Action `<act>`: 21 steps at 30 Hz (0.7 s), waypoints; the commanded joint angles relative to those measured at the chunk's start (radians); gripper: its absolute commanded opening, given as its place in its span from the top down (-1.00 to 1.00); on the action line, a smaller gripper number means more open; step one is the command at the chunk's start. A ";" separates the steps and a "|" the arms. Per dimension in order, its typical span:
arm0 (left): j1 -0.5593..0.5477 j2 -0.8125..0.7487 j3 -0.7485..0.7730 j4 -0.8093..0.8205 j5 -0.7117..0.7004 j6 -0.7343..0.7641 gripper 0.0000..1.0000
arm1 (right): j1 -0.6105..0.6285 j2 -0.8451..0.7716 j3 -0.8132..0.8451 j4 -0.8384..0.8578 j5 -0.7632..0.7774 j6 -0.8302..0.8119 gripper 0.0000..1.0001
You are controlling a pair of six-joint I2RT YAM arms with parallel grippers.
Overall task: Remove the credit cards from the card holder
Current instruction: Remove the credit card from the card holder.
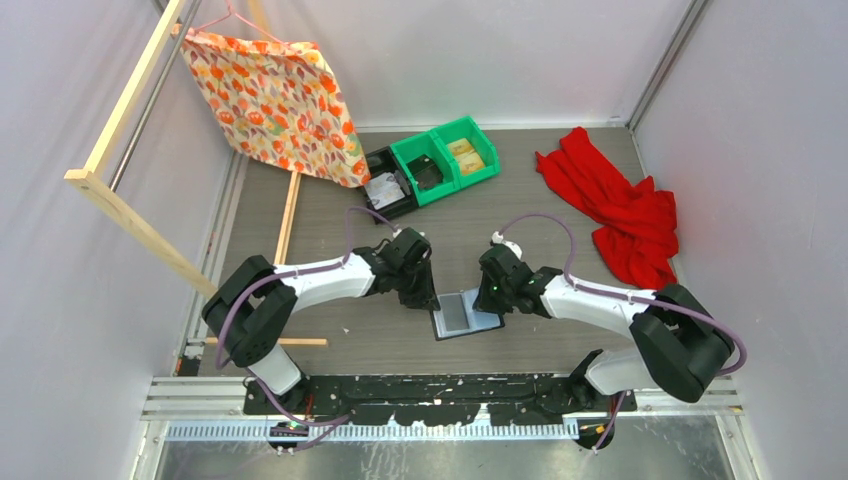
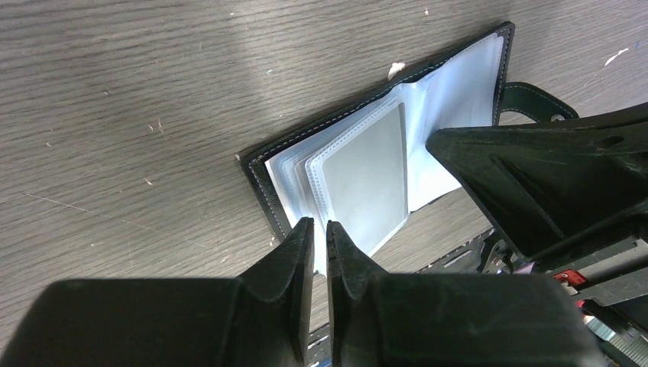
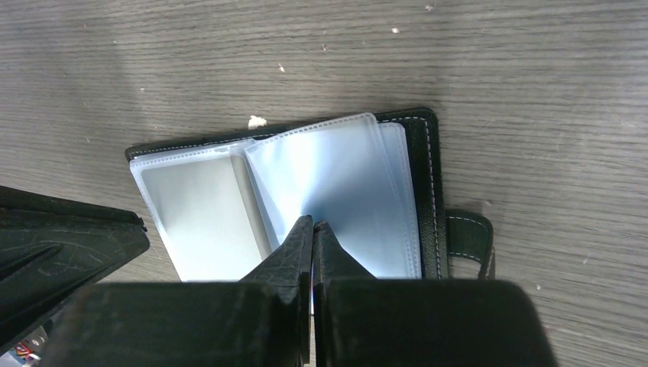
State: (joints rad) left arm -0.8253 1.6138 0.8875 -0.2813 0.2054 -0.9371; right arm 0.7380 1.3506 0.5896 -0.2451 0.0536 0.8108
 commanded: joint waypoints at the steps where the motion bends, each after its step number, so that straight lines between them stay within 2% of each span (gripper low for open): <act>1: 0.000 -0.015 0.032 0.026 -0.006 0.008 0.75 | -0.005 0.038 -0.039 -0.015 0.031 0.005 0.98; 5: 0.000 -0.008 0.043 0.011 -0.021 0.008 0.75 | -0.006 0.038 -0.043 -0.008 0.029 0.009 0.98; 11: 0.000 0.007 0.054 0.029 -0.014 0.002 0.59 | -0.007 0.032 -0.050 -0.007 0.028 0.011 0.98; 21: 0.000 0.035 0.066 0.045 0.006 0.000 0.50 | -0.009 0.023 -0.053 -0.010 0.028 0.009 0.98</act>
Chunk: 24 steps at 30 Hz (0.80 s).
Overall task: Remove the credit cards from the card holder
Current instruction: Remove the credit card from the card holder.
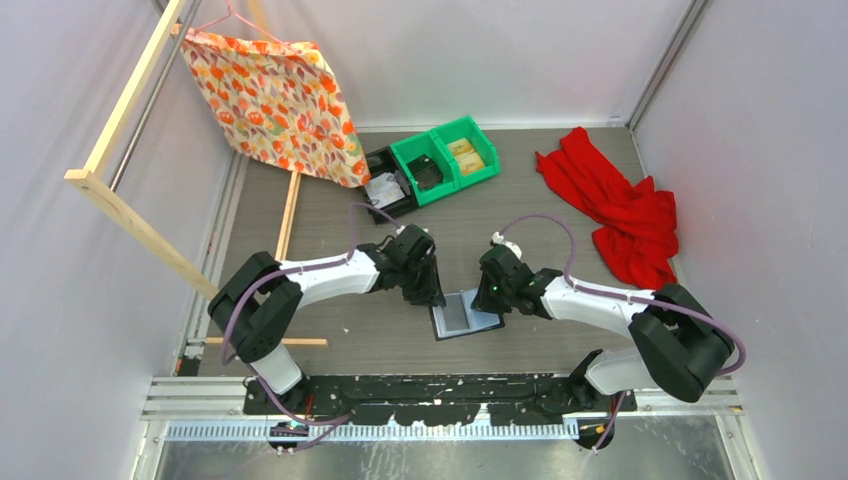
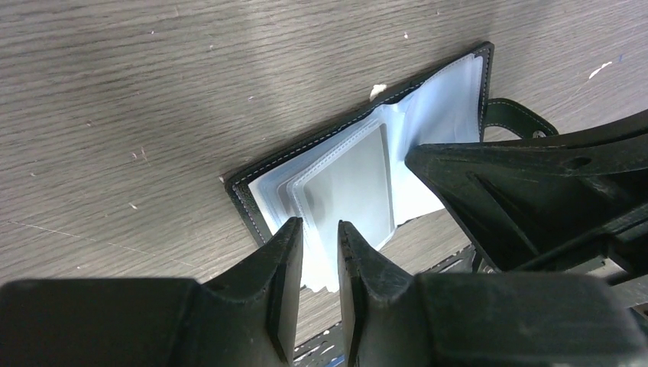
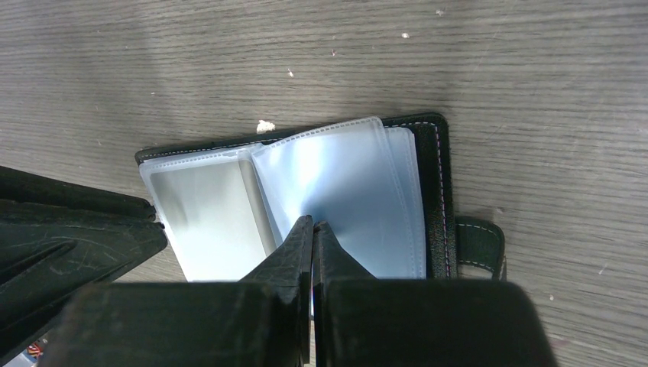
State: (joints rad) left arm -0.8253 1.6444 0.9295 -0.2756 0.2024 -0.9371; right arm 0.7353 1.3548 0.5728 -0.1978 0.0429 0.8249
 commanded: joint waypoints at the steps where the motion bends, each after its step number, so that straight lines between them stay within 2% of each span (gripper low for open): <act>1: 0.000 0.006 0.023 0.042 0.011 -0.002 0.49 | -0.006 0.017 -0.037 -0.057 0.038 -0.004 0.98; 16: 0.000 0.030 0.023 0.092 0.054 -0.015 0.50 | -0.009 0.012 -0.039 -0.060 0.040 -0.006 0.98; 24: 0.000 0.026 -0.009 0.215 0.120 -0.060 0.52 | -0.010 0.003 -0.047 -0.063 0.041 -0.004 0.98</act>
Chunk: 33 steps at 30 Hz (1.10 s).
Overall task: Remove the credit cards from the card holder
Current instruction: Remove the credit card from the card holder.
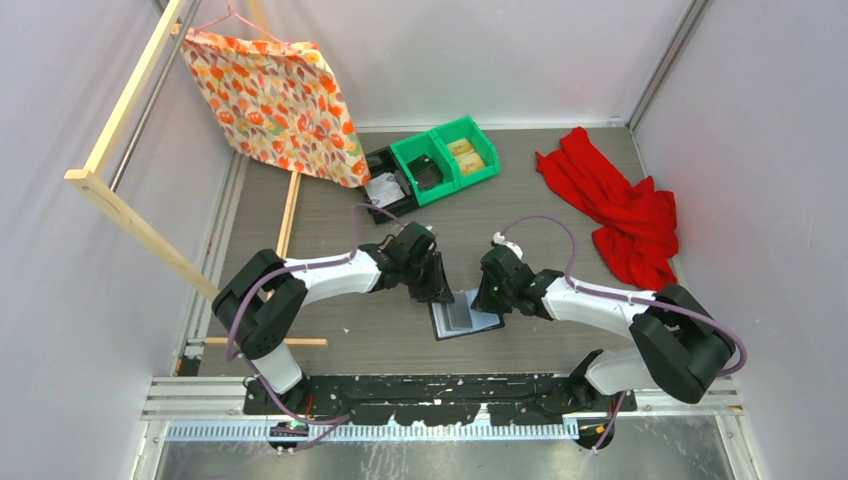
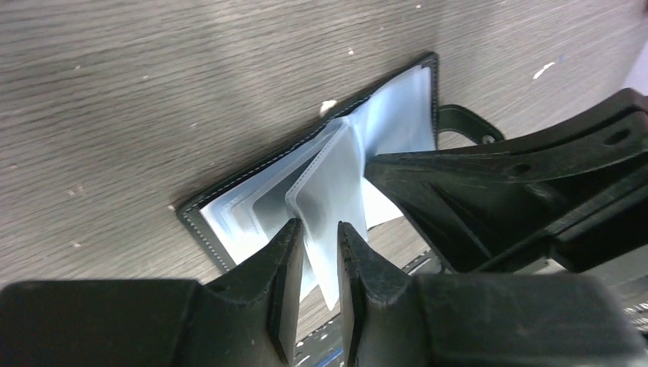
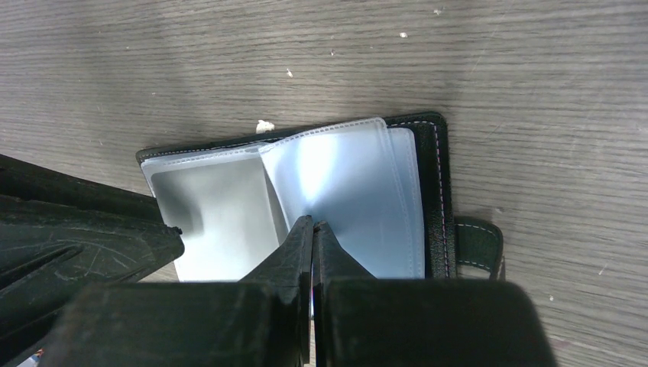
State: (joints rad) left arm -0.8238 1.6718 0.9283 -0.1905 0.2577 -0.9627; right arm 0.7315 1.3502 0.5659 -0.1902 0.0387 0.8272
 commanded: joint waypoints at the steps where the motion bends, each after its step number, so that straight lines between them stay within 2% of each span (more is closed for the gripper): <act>1: -0.001 -0.001 -0.013 0.148 0.072 -0.043 0.52 | -0.006 0.005 -0.041 -0.071 0.046 -0.008 0.98; 8: -0.007 0.008 -0.032 0.262 0.126 -0.096 0.53 | -0.012 -0.031 -0.052 -0.085 0.055 0.000 0.97; 19: -0.042 0.064 0.017 0.280 0.137 -0.108 0.53 | -0.018 -0.124 -0.040 -0.152 0.080 0.013 0.96; 27: -0.053 0.097 0.069 0.258 0.147 -0.098 0.49 | -0.024 -0.294 -0.027 -0.279 0.136 0.021 0.90; 33: -0.069 0.113 0.135 0.194 0.133 -0.069 0.42 | -0.025 -0.295 -0.027 -0.280 0.130 0.022 0.89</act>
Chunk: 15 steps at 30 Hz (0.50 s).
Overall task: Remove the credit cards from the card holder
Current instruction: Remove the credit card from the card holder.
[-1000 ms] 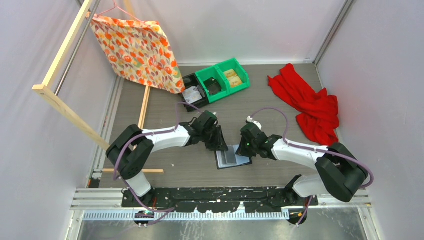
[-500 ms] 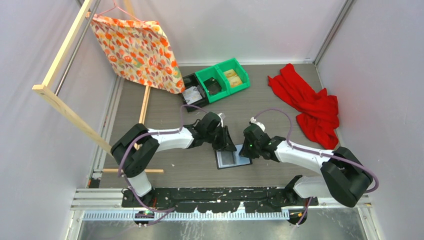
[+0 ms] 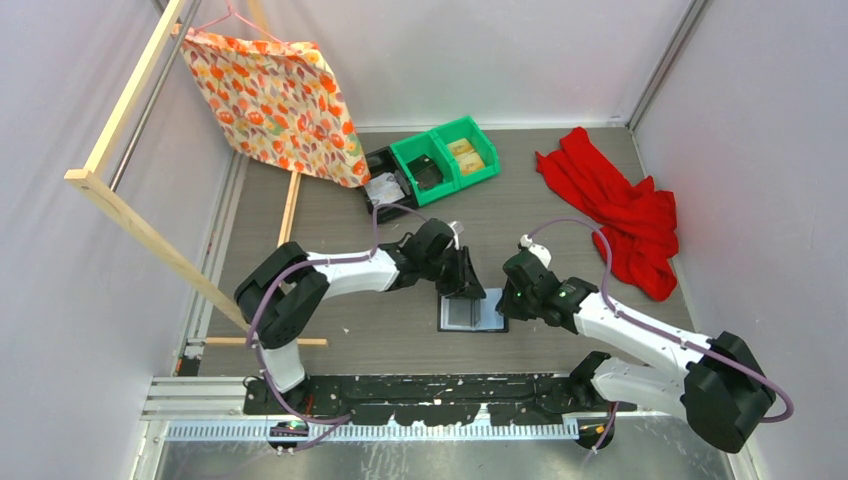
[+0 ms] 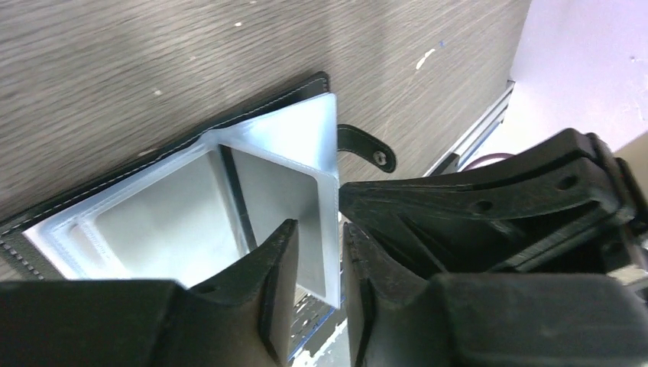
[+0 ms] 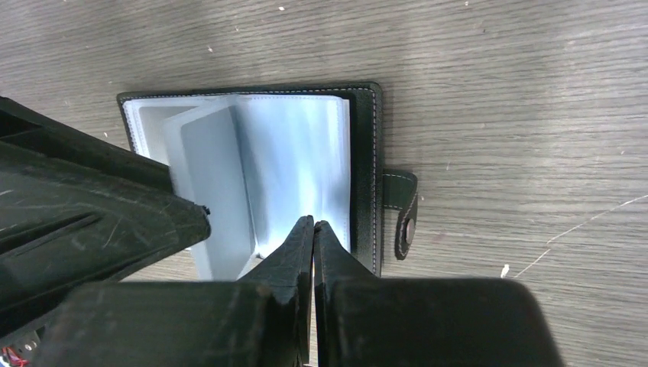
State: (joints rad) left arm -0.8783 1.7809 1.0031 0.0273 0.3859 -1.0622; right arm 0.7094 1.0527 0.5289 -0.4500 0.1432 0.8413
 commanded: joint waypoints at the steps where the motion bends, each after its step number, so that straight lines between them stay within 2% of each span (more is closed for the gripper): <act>1: -0.017 0.005 0.067 -0.024 0.003 0.033 0.36 | -0.003 0.004 0.008 -0.017 0.023 0.008 0.88; 5: -0.025 0.020 0.077 -0.024 0.014 0.031 0.05 | -0.003 0.014 -0.001 -0.008 0.023 0.009 0.88; 9: -0.029 0.037 0.078 -0.016 0.024 0.023 0.03 | -0.003 0.009 -0.004 -0.018 0.032 0.010 0.87; 15: -0.030 0.035 0.079 -0.018 0.012 0.023 0.10 | -0.010 -0.060 0.006 -0.084 0.074 0.005 0.86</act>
State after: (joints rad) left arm -0.9035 1.8256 1.0588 0.0040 0.3897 -1.0435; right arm 0.7078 1.0519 0.5251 -0.4889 0.1631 0.8417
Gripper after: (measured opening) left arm 0.464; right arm 0.065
